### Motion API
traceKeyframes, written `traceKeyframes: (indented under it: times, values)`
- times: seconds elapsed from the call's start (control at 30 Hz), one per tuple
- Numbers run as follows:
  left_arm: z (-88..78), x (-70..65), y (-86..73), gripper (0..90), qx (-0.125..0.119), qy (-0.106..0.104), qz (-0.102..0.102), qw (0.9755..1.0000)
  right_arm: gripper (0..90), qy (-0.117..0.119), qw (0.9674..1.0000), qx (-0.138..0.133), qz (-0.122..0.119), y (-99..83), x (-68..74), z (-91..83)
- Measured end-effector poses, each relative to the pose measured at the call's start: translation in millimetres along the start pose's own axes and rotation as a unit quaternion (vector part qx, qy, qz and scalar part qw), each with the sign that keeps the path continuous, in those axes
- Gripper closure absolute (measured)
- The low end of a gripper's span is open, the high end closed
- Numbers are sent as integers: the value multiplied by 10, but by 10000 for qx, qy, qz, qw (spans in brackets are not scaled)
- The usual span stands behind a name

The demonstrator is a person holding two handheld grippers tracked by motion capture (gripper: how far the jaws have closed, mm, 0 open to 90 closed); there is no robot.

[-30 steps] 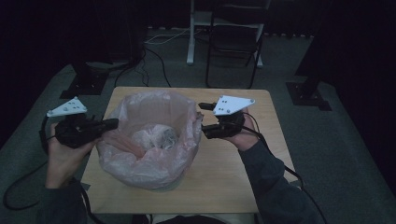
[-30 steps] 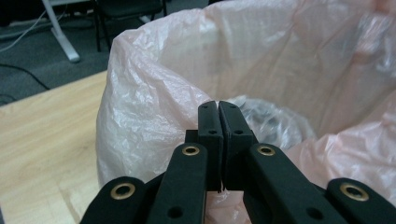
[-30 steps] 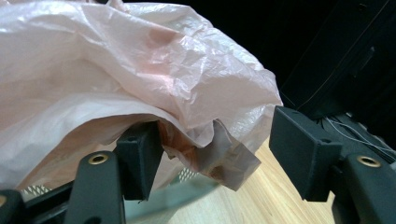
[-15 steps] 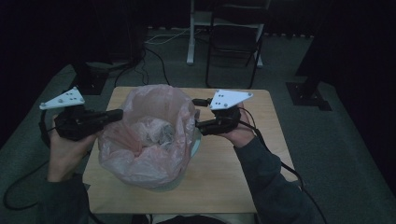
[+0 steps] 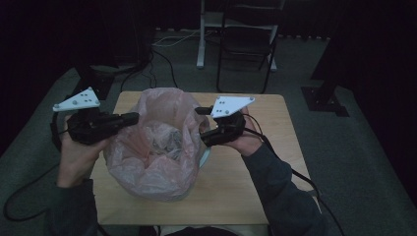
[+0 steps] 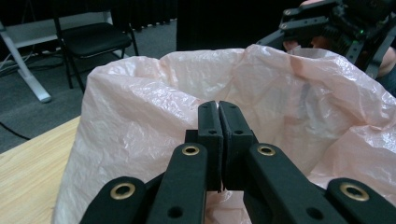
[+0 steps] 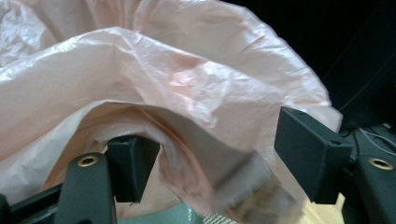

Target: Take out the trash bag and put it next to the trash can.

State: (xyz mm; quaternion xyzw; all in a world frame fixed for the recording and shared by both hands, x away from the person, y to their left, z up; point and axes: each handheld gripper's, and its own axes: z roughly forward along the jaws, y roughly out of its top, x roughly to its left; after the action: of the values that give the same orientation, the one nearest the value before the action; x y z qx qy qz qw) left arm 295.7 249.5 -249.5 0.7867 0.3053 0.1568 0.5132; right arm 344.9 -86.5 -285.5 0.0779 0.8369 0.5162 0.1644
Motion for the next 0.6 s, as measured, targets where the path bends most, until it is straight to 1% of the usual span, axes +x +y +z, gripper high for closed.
traceKeyframes:
  times: [0.07, 0.1, 0.13, 0.27, 0.33, 0.37, 0.4, 0.43, 0.53, 0.57, 0.6]
  values:
    - [18, -5, 5, 875, -3, -37, -9, 10000, 287, 60, 10000, 74, -31, 9, 18, 56]
    - [18, -5, 5, 874, -3, -37, -9, 10000, 287, 60, 10000, 74, -31, 9, 18, 56]
    - [25, -12, 13, 874, -14, -71, -26, 10000, 272, 69, 9999, 133, -82, 29, 40, 92]
    - [40, -27, 30, 875, -12, -104, -13, 9999, 250, 139, 9996, 201, -140, 69, 64, 132]
    - [53, -62, 54, 875, -50, -247, 13, 9997, 239, 182, 9994, 214, -206, 130, 81, 163]
    - [54, -84, 67, 875, -35, -251, 68, 9997, 231, 200, 9993, 214, -212, 148, 84, 170]
    - [54, -84, 67, 875, -35, -251, 68, 9997, 231, 200, 9993, 214, -212, 148, 84, 170]
    - [62, -116, 91, 875, -7, -231, 122, 9997, 230, 254, 9992, 238, -200, 177, 86, 197]
    - [73, -121, 108, 876, -7, -252, 125, 9996, 219, 345, 9989, 259, -194, 180, 98, 239]
    - [83, -124, 119, 876, -25, -311, 111, 9995, 213, 382, 9987, 274, -183, 178, 107, 256]
    - [83, -124, 119, 876, -25, -311, 111, 9995, 213, 382, 9987, 274, -183, 178, 107, 256]
